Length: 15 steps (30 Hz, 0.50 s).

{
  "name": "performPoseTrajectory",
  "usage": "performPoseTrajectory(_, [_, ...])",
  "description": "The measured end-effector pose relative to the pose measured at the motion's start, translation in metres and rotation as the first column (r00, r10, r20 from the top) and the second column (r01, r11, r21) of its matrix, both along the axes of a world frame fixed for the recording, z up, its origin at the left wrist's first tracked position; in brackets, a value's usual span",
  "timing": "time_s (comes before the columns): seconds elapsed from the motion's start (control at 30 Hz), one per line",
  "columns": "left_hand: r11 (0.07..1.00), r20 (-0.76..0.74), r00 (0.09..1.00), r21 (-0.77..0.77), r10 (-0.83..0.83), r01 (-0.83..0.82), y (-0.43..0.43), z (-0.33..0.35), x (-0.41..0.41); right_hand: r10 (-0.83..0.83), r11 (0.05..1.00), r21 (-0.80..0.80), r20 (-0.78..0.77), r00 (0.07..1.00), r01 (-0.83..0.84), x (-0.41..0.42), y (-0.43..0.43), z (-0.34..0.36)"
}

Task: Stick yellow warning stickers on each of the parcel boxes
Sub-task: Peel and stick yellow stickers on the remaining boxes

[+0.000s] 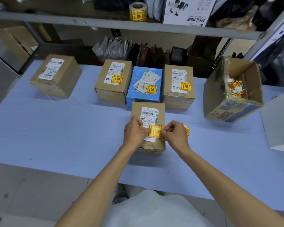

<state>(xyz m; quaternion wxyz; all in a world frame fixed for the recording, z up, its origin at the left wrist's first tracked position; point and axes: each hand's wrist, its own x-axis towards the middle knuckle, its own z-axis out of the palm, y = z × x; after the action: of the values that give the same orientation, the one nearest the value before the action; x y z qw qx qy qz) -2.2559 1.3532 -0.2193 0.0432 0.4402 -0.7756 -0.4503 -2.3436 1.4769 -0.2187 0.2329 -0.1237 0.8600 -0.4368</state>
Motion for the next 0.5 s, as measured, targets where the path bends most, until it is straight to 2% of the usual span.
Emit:
performPoseTrajectory(0.3, [0.989,0.047,0.996,-0.122,-0.078,0.083,0.000,0.000,0.001,0.092,0.987,0.140,-0.060,0.994,-0.082,-0.009,0.002,0.001])
performPoseTrajectory(0.4, [0.983,0.027,0.998,-0.171,-0.061,0.064,-0.005,0.000,0.009,0.084,0.993,0.080,0.000,0.997,-0.083,-0.015,0.013,-0.001])
performPoseTrajectory(0.5, [0.988,-0.110,0.987,-0.109,-0.118,0.106,-0.010,0.000,0.012,0.149,0.988,-0.011,-0.099,0.984,-0.151,-0.012,0.015,0.001])
